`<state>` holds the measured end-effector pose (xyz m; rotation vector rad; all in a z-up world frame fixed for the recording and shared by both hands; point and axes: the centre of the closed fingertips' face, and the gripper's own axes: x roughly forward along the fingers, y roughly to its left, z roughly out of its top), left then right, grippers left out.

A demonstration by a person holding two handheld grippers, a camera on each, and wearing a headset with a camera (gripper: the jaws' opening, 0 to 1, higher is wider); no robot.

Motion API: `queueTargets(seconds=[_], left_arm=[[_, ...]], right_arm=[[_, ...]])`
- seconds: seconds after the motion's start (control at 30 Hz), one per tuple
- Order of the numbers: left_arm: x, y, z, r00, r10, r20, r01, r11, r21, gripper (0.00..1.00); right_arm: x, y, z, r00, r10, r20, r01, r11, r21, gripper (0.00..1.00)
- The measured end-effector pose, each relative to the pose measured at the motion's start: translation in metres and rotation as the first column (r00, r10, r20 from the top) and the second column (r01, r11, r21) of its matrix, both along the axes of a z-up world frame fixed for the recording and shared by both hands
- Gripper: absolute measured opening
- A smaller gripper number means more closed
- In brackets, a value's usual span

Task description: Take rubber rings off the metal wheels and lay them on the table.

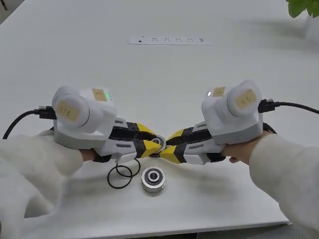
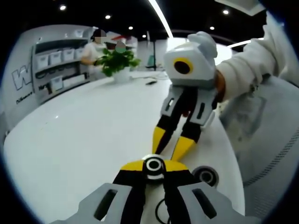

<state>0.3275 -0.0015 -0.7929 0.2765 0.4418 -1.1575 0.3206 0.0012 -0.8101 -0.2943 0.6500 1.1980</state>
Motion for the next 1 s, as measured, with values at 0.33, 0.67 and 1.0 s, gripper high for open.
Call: queueTargets(seconds=[0.33,0.67,1.0], left_arm=[[0.0002,0.0001,-0.0001,1.0,0.006,-0.005,-0.006,1.0,-0.001,0.14],[-0.0002,0.001,0.0002,1.0,0.01,-0.008,-0.01,1.0,0.003,0.14],[-0.0001,0.0031,0.0005,1.0,0.016,-0.007,-0.016,1.0,0.005,0.14]], right_arm=[[-0.0017,-0.0019,-0.0005,0.999,-0.013,-0.03,0.013,1.0,0.0,0.09],[-0.0025,-0.0029,0.0,0.999,-0.021,-0.036,0.021,1.0,-0.003,0.04],[-0.0008,-0.0027,0.0006,0.994,-0.078,-0.074,0.079,0.997,0.007,0.01]])
